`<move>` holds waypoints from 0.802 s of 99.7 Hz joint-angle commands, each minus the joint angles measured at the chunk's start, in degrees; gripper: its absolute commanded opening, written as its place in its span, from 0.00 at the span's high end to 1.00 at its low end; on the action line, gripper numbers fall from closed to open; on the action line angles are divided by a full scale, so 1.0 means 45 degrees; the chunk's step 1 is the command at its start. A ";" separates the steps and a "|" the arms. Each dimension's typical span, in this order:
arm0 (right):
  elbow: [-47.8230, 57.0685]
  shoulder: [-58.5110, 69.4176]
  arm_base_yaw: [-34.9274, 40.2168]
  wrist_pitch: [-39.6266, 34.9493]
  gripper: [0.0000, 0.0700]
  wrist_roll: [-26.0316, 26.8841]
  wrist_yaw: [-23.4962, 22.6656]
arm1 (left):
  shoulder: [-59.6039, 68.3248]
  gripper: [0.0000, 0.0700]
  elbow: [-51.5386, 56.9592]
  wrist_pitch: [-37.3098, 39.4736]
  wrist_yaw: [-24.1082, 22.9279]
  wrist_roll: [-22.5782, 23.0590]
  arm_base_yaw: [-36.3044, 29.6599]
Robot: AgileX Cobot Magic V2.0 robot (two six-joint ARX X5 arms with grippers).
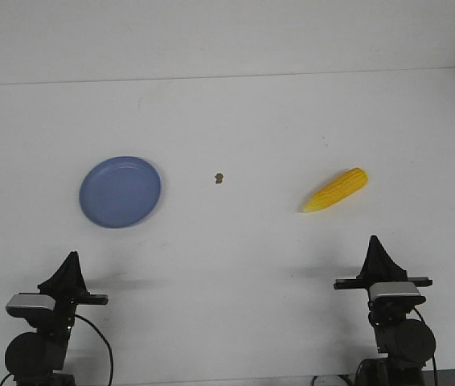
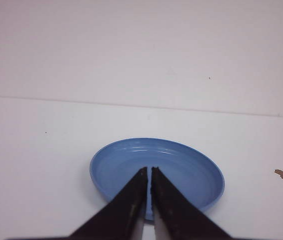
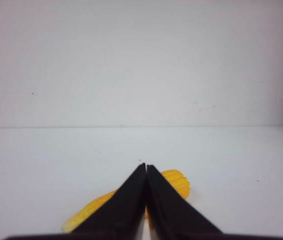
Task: Place corn on plate with both arms
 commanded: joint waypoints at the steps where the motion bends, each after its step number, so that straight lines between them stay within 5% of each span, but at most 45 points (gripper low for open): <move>1: -0.0029 0.0000 0.0000 0.0126 1.00 0.0131 0.0039 | -0.0019 0.98 -0.0253 0.0121 0.0015 0.0083 -0.0015; 80: -0.0029 0.0000 0.0000 0.0151 1.00 0.0131 0.0044 | -0.0019 0.98 -0.0185 0.0175 0.0015 -0.0058 -0.0015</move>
